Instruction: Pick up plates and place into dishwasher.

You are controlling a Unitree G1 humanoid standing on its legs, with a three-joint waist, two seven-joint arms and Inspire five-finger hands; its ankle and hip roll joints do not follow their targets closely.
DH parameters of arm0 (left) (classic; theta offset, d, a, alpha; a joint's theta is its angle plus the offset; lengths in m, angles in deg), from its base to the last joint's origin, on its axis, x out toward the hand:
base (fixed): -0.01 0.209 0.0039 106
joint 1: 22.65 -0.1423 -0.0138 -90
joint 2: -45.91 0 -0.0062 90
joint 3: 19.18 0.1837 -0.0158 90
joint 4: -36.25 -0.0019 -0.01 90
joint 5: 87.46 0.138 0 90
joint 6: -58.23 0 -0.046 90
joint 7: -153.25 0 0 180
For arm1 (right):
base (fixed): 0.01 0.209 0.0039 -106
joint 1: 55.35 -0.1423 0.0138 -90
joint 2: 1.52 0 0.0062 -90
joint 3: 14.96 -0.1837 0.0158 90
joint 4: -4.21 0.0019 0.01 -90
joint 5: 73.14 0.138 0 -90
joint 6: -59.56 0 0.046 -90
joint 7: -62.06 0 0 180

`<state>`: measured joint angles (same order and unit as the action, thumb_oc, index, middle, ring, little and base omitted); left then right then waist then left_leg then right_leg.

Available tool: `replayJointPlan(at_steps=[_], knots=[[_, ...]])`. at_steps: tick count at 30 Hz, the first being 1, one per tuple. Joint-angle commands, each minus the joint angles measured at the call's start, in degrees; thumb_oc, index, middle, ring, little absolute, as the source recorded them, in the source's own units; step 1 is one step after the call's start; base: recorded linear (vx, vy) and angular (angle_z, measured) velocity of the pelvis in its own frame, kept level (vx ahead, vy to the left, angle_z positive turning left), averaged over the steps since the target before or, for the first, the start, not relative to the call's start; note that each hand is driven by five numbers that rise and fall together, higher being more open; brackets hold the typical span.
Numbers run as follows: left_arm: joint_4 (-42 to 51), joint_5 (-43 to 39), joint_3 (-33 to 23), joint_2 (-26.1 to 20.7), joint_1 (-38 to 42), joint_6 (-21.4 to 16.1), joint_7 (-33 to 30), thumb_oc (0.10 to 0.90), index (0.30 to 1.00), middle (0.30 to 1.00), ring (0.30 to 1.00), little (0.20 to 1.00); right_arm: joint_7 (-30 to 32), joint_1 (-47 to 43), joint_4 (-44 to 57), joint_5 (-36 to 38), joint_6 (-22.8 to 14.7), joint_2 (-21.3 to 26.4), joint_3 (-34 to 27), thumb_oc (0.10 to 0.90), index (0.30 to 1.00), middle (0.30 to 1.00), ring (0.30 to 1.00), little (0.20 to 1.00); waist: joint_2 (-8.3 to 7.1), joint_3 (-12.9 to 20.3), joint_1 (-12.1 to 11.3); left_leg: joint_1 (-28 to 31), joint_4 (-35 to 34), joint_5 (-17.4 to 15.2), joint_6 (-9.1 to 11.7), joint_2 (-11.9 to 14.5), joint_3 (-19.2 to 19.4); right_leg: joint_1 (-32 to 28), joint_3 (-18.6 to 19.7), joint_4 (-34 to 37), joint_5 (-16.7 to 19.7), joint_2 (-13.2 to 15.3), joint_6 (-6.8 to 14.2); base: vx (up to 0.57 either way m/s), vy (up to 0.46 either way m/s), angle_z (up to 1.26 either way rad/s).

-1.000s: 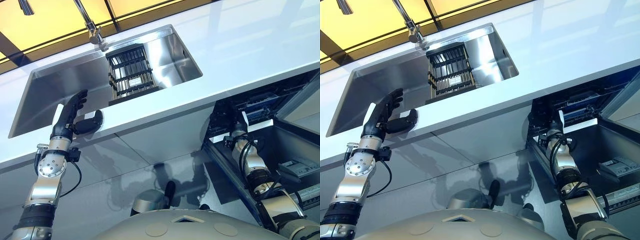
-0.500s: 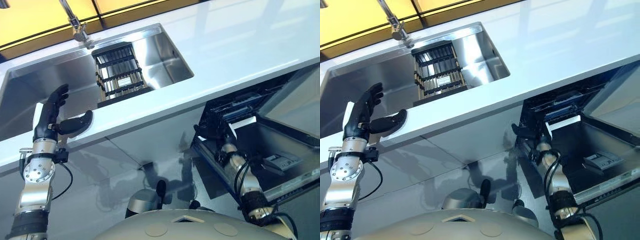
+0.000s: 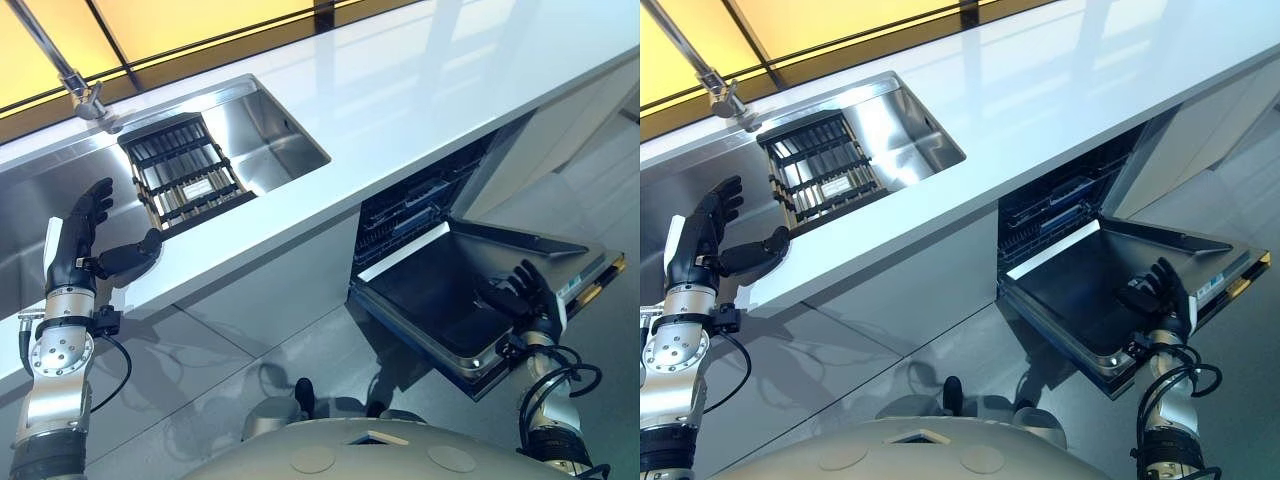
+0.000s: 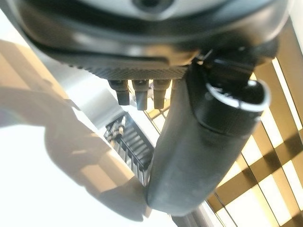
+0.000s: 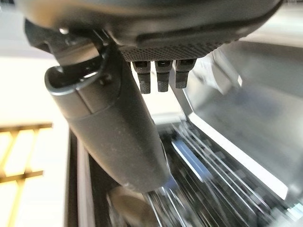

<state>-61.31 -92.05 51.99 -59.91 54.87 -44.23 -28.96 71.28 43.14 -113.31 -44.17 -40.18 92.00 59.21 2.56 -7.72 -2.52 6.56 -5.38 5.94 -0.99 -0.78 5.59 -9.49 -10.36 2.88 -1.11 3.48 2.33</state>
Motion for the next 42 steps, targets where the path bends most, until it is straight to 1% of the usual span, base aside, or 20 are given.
replayJointPlan(at_steps=[1,5,9,11,12,15,18,20,22,23,24,26,29,33,35,36,39,40,42], knots=[[-1.38,-1.67,1.58,-2.49,7.35,-3.56,0.59,0.800,0.900,0.900,0.900,0.900,1.09,-6.95,-1.45,8.82,-6.19,4.60,-4.33,0.800,0.900,0.900,0.900,0.900,0.87,0.27,2.90,5.34,0.38,-9.90,0.34,-1.34,1.74,1.21,-1.82,-3.15,-3.24,-1.89,2.44,0.00,-0.111,-0.18],[-2.53,-3.05,2.63,-2.97,8.73,-3.25,0.87,0.800,0.900,0.900,0.900,0.900,0.85,-7.49,-7.06,15.28,-4.69,4.63,-6.11,0.800,0.900,0.900,0.900,0.900,1.29,0.08,3.31,5.52,0.49,-9.64,0.78,-0.84,1.78,1.56,-1.83,-5.00,-4.41,-2.19,1.83,0.02,-0.096,-0.12],[-2.75,-4.35,3.97,-3.52,10.21,-2.56,0.48,0.800,0.900,0.900,0.900,0.900,0.67,-8.24,-12.78,18.84,-3.34,6.13,-6.71,0.800,0.900,0.900,0.900,0.900,1.78,-0.60,3.48,5.05,2.50,-9.72,1.40,-0.55,1.29,2.19,-2.03,-7.20,-5.46,-2.23,0.89,0.04,-0.085,-0.09],[-2.53,-4.93,5.06,-3.53,11.23,-2.02,-0.47,0.800,0.900,0.900,0.900,0.900,1.71,-9.02,-14.41,19.59,-3.49,7.76,-6.87,0.800,0.900,0.900,0.900,0.900,2.10,-1.25,3.50,3.56,5.85,-10.40,1.88,-0.59,0.77,2.87,-2.21,-8.67,-6.09,-1.84,0.19,0.03,-0.040,-0.03],[-2.35,-5.20,6.06,-3.40,11.85,-2.02,-1.44,0.800,0.900,0.900,0.900,0.900,2.54,-9.64,-14.59,19.80,-3.78,8.93,-7.01,0.800,0.900,0.900,0.900,0.900,2.45,-1.93,3.55,2.19,8.67,-10.84,2.13,-0.74,0.49,3.56,-2.24,-9.89,-6.51,-1.42,-0.34,-0.01,0.002,-0.07],[-2.31,-6.29,7.99,-3.07,13.45,-2.94,-2.70,0.800,0.900,0.900,0.900,0.900,3.17,-11.21,-16.44,20.18,-5.81,11.27,-7.81,0.800,0.900,0.900,0.900,0.900,3.54,-3.81,3.59,-1.94,15.93,-13.02,1.97,-0.69,0.28,6.55,-2.18,-14.44,-8.10,-0.26,-1.86,-0.05,0.012,-0.12],[-1.93,-7.63,8.11,-3.85,15.01,-2.98,-2.44,0.800,0.900,0.900,0.900,0.900,3.17,-12.34,-18.43,20.29,-7.98,11.93,-7.94,0.800,0.900,0.900,0.900,0.900,4.32,-6.05,3.31,-5.50,21.84,-14.91,1.16,-0.43,0.55,9.50,-2.02,-19.77,-9.83,-0.04,-3.32,-0.02,-0.047,-0.03],[-1.28,-8.08,7.64,-4.60,15.99,-3.21,-2.65,0.800,0.900,0.900,0.900,0.900,3.20,-13.14,-18.84,21.29,-9.09,12.13,-7.46,0.800,0.900,0.900,0.900,0.900,4.79,-7.99,3.12,-8.50,25.65,-16.04,0.51,-0.14,0.57,12.44,-1.73,-25.32,-11.93,-0.18,-4.34,-0.07,-0.063,-0.07],[-0.30,-8.74,7.82,-5.79,17.51,-3.53,-4.28,0.800,0.900,0.900,0.900,0.900,1.88,-14.42,-18.67,23.41,-9.69,12.42,-6.43,0.800,0.900,0.900,0.900,0.900,5.38,-10.81,3.17,-13.37,30.44,-16.91,-0.38,-0.16,0.39,17.75,-1.25,-33.61,-14.40,-0.14,-5.43,-0.20,-0.070,-0.02],[0.13,-9.64,8.27,-6.94,18.61,-3.91,-5.62,0.800,0.900,0.900,0.900,0.900,1.32,-15.34,-18.29,25.09,-9.74,12.38,-5.50,0.800,0.900,0.900,0.900,0.900,5.62,-12.34,3.15,-16.89,33.98,-18.21,-1.05,-0.70,0.29,21.83,-0.91,-39.26,-16.44,0.33,-6.04,-0.18,-0.054,0.05],[0.18,-9.91,8.33,-7.14,18.83,-3.91,-5.75,0.800,0.900,0.900,0.900,0.900,1.08,-15.50,-18.28,25.25,-9.64,12.40,-5.36,0.800,0.900,0.900,0.900,0.900,5.64,-12.45,3.13,-17.54,34.51,-18.38,-1.16,-0.82,0.27,22.58,-0.85,-40.05,-16.74,0.44,-6.14,-0.15,-0.011,0.00],[0.91,-11.22,8.67,-7.98,20.32,-3.70,-6.96,0.800,0.900,0.900,0.900,0.900,-0.71,-16.55,-18.32,26.48,-9.26,12.79,-4.75,0.800,0.900,0.900,0.900,0.900,6.34,-14.28,3.26,-21.07,37.55,-18.66,-1.64,-1.83,0.14,26.74,-0.75,-45.43,-18.00,1.11,-6.97,-0.11,0.050,-0.03],[1.42,-12.01,9.16,-8.88,21.76,-3.35,-7.71,0.800,0.900,0.900,0.900,0.900,-1.30,-17.99,-18.98,26.71,-8.89,13.88,-4.07,0.800,0.900,0.900,0.900,0.900,6.87,-15.91,3.17,-24.48,40.64,-18.67,-1.92,-3.02,-0.19,30.33,-0.61,-50.12,-18.97,1.96,-7.58,-0.04,0.076,0.07],[2.42,-13.43,8.76,-9.34,22.32,-3.45,-7.84,0.800,0.900,0.900,0.900,0.900,-6.51,-19.35,-19.13,31.42,-6.79,14.32,-3.65,0.800,0.900,0.900,0.900,0.900,6.84,-17.27,2.65,-28.12,44.27,-19.14,-2.33,-4.39,-0.49,34.18,-0.38,-54.11,-19.46,3.23,-7.88,-0.01,0.078,0.00],[2.48,-13.95,8.17,-9.22,22.27,-3.95,-7.92,0.800,0.900,0.900,0.900,0.900,-12.41,-19.90,-19.25,35.75,-4.29,14.02,-3.44,0.800,0.900,0.900,0.900,0.900,6.78,-17.58,2.34,-29.31,45.49,-19.33,-2.41,-4.89,-0.54,35.42,-0.31,-55.40,-19.55,3.79,-7.77,0.03,0.091,0.05],[2.42,-13.92,8.10,-9.22,22.27,-4.11,-8.07,0.800,0.900,0.900,0.900,0.900,-13.81,-20.02,-19.32,36.64,-3.76,13.98,-3.39,0.800,0.900,0.900,0.900,0.900,6.75,-17.62,2.31,-29.52,45.68,-19.37,-2.41,-4.94,-0.53,35.64,-0.28,-55.62,-19.59,3.88,-7.75,0.00,0.080,0.02],[2.09,-13.64,6.76,-9.42,21.90,-5.17,-8.54,0.800,0.900,0.900,0.900,0.900,-24.51,-20.53,-18.08,43.38,1.26,12.83,-2.14,0.800,0.900,0.900,0.900,0.900,6.24,-18.07,1.77,-31.05,47.34,-19.84,-2.55,-5.15,-0.23,37.44,-0.34,-57.02,-19.49,4.82,-7.31,0.00,0.082,-0.06],[1.58,-13.59,6.39,-9.53,21.84,-5.61,-8.35,0.800,0.900,0.900,0.900,0.900,-28.29,-20.53,-17.54,45.37,3.46,12.31,-1.66,0.800,0.900,0.900,0.900,0.900,6.05,-18.17,1.63,-31.29,47.63,-19.95,-2.54,-5.17,-0.18,37.82,-0.38,-57.21,-19.35,5.05,-7.08,0.00,0.068,-0.06],[1.29,-13.82,5.78,-9.68,21.37,-6.02,-8.18,0.800,0.900,0.900,0.900,0.900,-34.60,-20.51,-16.77,47.25,7.06,11.75,-0.86,0.800,0.900,0.900,0.900,0.900,5.85,-18.19,1.36,-31.42,47.75,-19.93,-2.46,-5.11,-0.05,37.89,-0.37,-56.97,-18.93,5.39,-6.65,0.01,0.076,-0.07]])
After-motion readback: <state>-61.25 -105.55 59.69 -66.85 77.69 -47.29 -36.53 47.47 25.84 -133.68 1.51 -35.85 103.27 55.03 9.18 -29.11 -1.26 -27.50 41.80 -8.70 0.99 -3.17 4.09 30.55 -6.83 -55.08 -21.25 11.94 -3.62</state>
